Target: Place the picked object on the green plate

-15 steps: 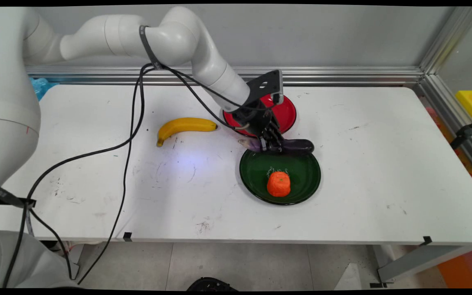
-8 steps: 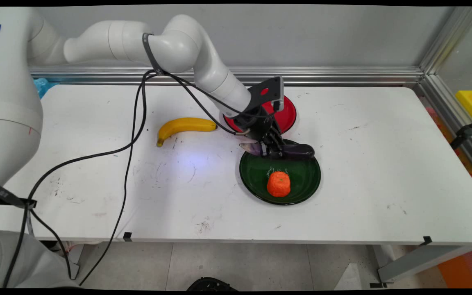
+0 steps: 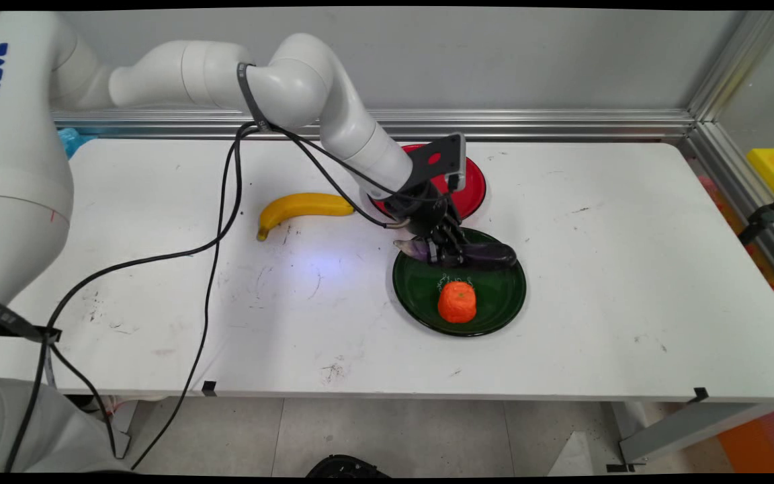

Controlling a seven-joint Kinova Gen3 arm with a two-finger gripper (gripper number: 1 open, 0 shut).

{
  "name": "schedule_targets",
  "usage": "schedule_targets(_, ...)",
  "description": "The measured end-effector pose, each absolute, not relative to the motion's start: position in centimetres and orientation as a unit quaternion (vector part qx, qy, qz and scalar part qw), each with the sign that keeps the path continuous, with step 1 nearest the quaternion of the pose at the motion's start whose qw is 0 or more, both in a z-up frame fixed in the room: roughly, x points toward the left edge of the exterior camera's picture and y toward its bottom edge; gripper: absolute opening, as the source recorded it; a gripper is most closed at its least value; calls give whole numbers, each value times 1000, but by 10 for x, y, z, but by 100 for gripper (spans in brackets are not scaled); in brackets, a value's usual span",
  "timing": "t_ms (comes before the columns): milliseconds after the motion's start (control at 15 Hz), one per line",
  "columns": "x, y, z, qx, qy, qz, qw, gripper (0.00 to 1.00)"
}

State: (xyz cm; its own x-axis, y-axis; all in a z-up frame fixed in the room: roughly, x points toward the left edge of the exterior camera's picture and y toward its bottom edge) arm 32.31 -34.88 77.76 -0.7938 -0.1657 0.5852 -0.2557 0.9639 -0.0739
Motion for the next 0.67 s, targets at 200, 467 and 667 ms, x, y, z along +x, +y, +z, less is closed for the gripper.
schedule_targets(200,323,-348,776,108,-945,73,301,0)
schedule_targets(467,321,-349,774,105,-944,74,304,100)
schedule_targets(667,319,-353,776,104,-943,78,307,100)
